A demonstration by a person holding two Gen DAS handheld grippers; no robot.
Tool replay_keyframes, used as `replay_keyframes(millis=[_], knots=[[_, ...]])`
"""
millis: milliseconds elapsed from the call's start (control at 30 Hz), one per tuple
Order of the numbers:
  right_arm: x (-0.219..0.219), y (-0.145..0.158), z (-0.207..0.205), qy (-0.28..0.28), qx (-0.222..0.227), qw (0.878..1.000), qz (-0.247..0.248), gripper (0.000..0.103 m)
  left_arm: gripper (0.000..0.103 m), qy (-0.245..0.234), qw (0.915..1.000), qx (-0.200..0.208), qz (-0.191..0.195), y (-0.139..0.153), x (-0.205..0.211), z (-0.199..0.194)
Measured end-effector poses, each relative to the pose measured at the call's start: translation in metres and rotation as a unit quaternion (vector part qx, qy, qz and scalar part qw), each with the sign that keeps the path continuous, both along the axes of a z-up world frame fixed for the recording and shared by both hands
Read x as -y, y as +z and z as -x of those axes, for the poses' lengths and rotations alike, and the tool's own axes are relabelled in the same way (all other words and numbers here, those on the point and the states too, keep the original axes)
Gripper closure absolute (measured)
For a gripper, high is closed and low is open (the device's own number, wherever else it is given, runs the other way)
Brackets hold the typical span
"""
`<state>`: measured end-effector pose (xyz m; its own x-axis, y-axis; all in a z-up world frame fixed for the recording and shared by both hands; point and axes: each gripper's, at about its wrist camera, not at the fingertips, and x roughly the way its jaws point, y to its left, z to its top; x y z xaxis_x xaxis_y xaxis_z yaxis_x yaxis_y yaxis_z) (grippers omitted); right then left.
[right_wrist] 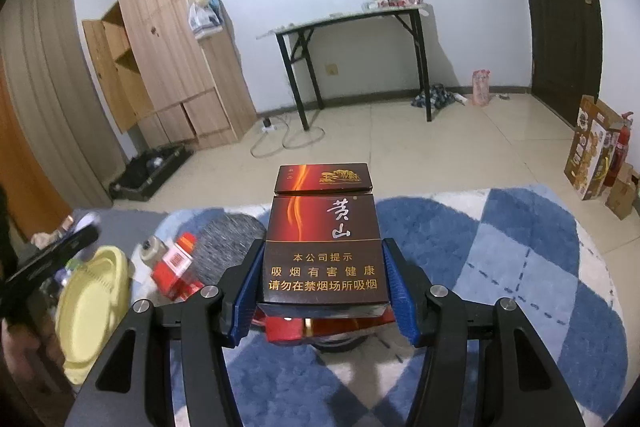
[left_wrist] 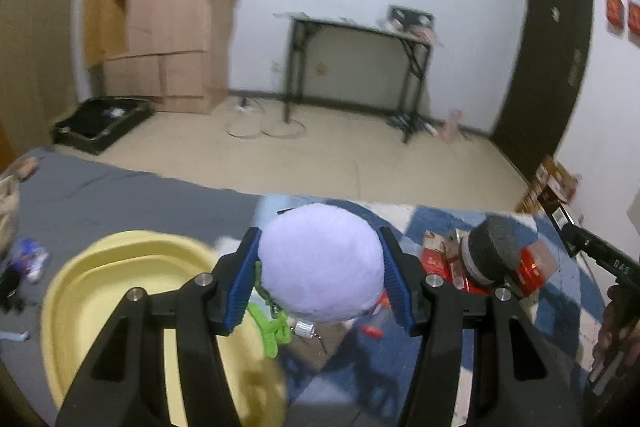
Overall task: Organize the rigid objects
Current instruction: 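Carry both held items to the yellow tub and release them inside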
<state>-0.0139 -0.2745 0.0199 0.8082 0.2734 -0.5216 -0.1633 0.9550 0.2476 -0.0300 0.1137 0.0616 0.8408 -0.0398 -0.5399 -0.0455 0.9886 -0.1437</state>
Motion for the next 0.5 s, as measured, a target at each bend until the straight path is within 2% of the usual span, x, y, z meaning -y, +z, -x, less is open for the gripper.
replay_keyframes(millis=[33, 167, 233, 300, 500], knots=[[0.0, 0.005, 0.007, 0.009, 0.009, 1.0, -0.008, 0.047, 0.044, 0.017, 0.9998, 0.007, 0.005, 0.005, -0.01, 0.016], [-0.013, 0.019, 0.022, 0.052, 0.037, 0.998, -0.026, 0.047, 0.044, 0.088, 0.996, -0.01, -0.006, 0.009, -0.061, 0.062], [-0.028, 0.023, 0.027, 0.078, 0.045, 0.996, -0.024, 0.047, 0.044, 0.135, 0.9908, 0.002, -0.005, 0.01, -0.088, 0.071], [-0.049, 0.025, 0.031, 0.104, 0.049, 0.993, -0.01, 0.047, 0.044, 0.163, 0.9867, -0.003, -0.001, 0.003, -0.109, 0.071], [-0.143, 0.014, 0.037, 0.223, 0.032, 0.973, 0.038, 0.047, 0.044, 0.17, 0.9813, -0.052, 0.074, -0.05, -0.161, 0.048]])
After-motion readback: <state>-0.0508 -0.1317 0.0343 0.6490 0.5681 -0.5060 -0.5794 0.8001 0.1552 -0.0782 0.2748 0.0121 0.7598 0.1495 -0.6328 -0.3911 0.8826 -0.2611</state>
